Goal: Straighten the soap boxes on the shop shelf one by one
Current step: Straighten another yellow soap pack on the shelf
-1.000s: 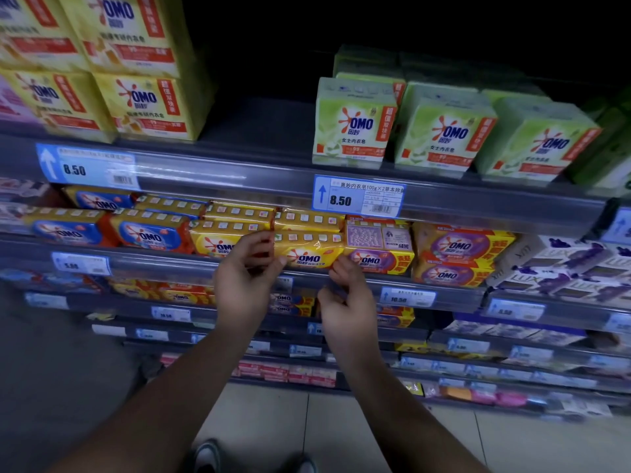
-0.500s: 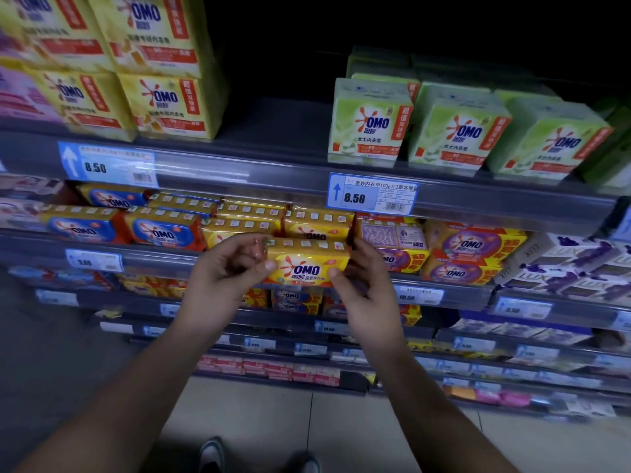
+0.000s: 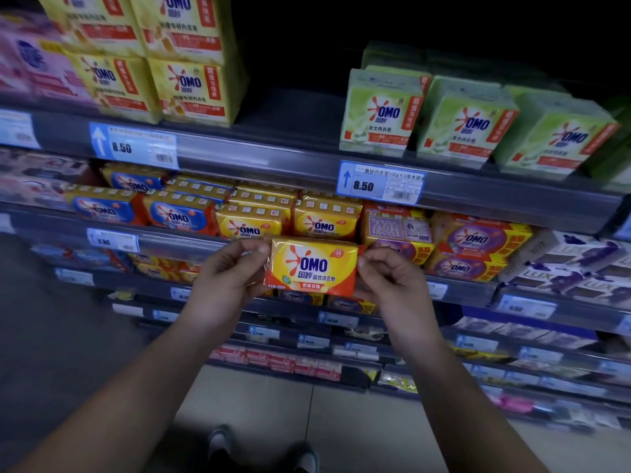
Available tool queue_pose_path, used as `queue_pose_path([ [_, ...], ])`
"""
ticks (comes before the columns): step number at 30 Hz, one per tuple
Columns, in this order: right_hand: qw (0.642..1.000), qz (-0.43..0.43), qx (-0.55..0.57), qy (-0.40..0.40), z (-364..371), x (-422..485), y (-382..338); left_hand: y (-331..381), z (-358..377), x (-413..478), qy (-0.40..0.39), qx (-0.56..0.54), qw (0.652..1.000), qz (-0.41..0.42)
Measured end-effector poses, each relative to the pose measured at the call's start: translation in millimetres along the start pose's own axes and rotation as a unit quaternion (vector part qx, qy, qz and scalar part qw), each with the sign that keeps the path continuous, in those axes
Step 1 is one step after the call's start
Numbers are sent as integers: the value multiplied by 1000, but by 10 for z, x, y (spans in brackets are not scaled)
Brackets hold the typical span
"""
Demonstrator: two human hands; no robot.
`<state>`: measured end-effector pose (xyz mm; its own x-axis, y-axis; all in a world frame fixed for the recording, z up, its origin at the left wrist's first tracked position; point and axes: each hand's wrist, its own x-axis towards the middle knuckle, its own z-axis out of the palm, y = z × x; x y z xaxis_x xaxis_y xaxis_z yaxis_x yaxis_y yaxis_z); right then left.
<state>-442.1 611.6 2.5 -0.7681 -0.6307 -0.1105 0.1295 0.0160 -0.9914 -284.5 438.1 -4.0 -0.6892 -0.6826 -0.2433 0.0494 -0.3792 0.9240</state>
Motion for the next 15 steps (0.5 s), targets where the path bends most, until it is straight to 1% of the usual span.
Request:
queue_pose_path([
  [4,1000,13,-10,-16,58,-40,-35,15,-25,-28,-7,2,1000,-9],
  [7,1000,25,-3,8,98,-33,-29,64,-106,34,-15,-51,998,-43],
  [9,999,22,-17,24,110,-4,-43,93,-172,93,-3,-50,998,-44],
  [11,999,21,-38,29,121,0,-75,95,-198,149,25,22,999,-12],
  [12,998,22,-48,30,124,-5,-85,92,-191,166,39,66,997,17],
  [15,993,33,-90,69,139,-25,-88,112,-126,220,41,181,978,96],
])
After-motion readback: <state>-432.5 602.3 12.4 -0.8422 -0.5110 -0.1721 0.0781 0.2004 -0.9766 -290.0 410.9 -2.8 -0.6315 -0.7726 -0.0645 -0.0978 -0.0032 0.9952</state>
